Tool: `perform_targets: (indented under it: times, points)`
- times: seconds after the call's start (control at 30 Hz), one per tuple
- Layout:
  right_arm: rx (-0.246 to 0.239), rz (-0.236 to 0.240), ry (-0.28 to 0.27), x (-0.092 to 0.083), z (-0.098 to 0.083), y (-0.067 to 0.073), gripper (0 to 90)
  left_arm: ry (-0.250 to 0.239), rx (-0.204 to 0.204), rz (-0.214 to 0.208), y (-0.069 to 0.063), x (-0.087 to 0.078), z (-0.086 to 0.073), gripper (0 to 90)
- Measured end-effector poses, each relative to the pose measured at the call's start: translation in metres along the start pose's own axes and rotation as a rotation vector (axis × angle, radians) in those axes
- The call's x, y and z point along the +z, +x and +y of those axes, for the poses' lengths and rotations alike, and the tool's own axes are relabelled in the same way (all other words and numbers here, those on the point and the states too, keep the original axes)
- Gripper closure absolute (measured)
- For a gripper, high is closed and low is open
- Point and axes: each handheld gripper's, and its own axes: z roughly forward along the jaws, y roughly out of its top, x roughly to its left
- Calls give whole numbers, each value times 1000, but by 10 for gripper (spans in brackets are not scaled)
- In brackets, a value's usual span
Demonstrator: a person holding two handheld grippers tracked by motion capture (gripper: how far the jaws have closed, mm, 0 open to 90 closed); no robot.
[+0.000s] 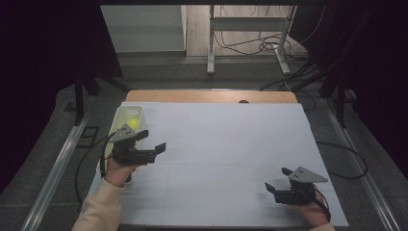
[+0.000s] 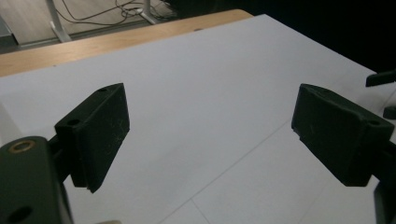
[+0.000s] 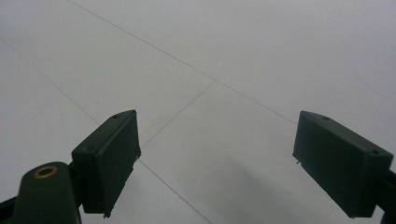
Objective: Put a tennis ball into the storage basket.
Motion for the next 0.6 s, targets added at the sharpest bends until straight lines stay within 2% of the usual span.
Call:
perform_targets:
  times: [0.23,0.33,0.37,0.5,0.6]
  points:
    - [2,20,-15,-3,1,4,151,26,33,-49,-22,7,-13,124]
    - [2,32,-16,-2,1,5,150,43,64,-52,-33,11,-22,122]
    - [4,36,-16,-2,1,5,150,43,64,-52,-33,11,-22,123]
    - [5,47,-12,-2,1,7,149,79,102,-74,-46,17,-36,122]
    - [13,61,-15,-2,1,7,148,103,116,-76,-53,21,-43,119]
